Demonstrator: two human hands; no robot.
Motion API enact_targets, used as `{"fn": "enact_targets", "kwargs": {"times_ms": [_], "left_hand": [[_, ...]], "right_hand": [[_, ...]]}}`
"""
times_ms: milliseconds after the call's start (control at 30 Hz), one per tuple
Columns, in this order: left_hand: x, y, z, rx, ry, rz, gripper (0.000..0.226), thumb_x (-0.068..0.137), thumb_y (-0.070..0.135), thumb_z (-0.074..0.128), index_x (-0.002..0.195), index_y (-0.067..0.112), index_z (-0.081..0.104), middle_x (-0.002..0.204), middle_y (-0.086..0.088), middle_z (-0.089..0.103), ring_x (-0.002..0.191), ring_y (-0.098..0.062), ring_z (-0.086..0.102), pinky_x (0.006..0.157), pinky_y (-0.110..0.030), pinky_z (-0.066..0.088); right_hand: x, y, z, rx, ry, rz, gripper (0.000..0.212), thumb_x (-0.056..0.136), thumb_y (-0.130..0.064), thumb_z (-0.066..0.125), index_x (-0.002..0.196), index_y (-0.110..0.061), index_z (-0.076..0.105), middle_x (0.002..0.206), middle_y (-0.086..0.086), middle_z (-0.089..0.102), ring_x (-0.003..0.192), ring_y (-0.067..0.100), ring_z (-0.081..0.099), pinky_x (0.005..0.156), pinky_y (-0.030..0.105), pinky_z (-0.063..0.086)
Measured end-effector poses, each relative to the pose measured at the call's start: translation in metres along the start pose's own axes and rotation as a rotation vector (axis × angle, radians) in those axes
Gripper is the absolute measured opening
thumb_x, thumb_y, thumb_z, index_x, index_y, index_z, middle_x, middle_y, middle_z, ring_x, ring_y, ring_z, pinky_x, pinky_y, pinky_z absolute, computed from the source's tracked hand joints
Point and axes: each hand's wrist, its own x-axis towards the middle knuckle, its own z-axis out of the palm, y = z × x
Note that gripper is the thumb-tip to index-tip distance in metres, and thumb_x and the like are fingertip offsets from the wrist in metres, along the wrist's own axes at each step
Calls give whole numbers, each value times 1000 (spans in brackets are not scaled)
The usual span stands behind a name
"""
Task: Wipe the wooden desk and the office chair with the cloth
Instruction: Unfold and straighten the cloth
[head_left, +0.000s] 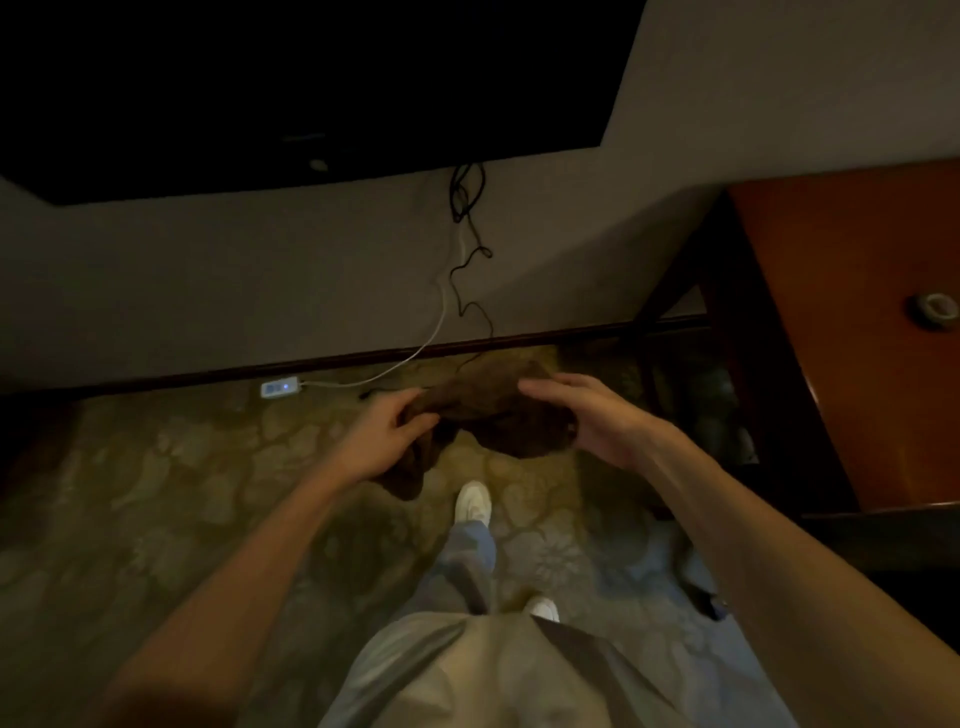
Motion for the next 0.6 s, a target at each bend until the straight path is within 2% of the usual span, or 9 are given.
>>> {"fn": "enact_targets", "kwargs": {"times_ms": [33, 100, 167, 233, 300, 367, 433, 500, 600], "left_hand": [[17, 8, 0, 11, -51, 38, 29, 100, 10, 62, 106, 39, 63, 86, 5, 71, 76, 3, 67, 71, -14, 48], [57, 29, -2, 44, -154, 121, 22, 101, 13, 62, 108, 33, 68, 91, 1, 74, 81, -6, 70, 73, -19, 52], [91, 52, -6, 126, -230, 199, 14, 100, 19, 63, 108, 29, 71, 89, 5, 73, 82, -7, 69, 72, -22, 50], [124, 71, -15, 312, -230, 287, 16, 100, 33, 63, 114, 33, 70, 89, 12, 70, 80, -3, 66, 69, -26, 50], [154, 77, -23, 446, -194, 311, 22, 98, 44, 64, 117, 36, 65, 93, 15, 67, 83, -3, 64, 71, -31, 53], [179, 76, -27, 528, -207, 279, 30, 94, 47, 68, 119, 31, 61, 100, 11, 67, 90, -9, 65, 77, -35, 56], [207, 75, -24, 643, -264, 294, 33, 96, 46, 66, 122, 27, 62, 106, 6, 68, 96, -14, 66, 80, -38, 56], [228, 76, -21, 748, -275, 312, 27, 100, 43, 60, 121, 27, 67, 106, 3, 70, 99, -18, 66, 80, -40, 55], [250, 71, -13, 691, -181, 257, 22, 104, 31, 55, 115, 24, 72, 104, -2, 70, 100, -24, 65, 78, -39, 51]], "right_hand": [[5, -10, -5, -26, 55, 62, 86, 56, -69, 89, 125, -19, 72, 119, 4, 76, 115, 25, 70, 105, 49, 52], [20, -31, -19, -42, 211, 164, 86, 58, -75, 85, 118, -15, 73, 109, 6, 79, 102, 26, 75, 95, 45, 59], [28, -46, -39, -72, 416, 162, 62, 80, -60, 79, 113, -8, 73, 106, 11, 78, 94, 28, 76, 91, 46, 61], [25, -63, -60, -140, 569, 79, 43, 101, -47, 61, 109, -6, 73, 110, 13, 74, 97, 29, 72, 96, 46, 58], [14, -77, -75, -258, 670, -9, 40, 109, -43, 46, 107, -11, 71, 107, 11, 71, 96, 29, 68, 94, 48, 56], [7, -83, -84, -369, 761, -112, 37, 111, -40, 42, 106, -16, 70, 104, 11, 70, 92, 30, 67, 90, 52, 57], [5, -84, -93, -286, 793, -196, 31, 111, -32, 42, 125, -20, 67, 121, 5, 68, 110, 25, 65, 103, 49, 53], [6, -80, -102, -105, 766, -295, 37, 111, -20, 42, 143, -26, 60, 139, 0, 60, 129, 19, 56, 112, 40, 46], [3, -78, -116, 138, 753, -338, 40, 109, -12, 42, 141, -25, 62, 135, 3, 62, 119, 17, 63, 99, 30, 55]]}}
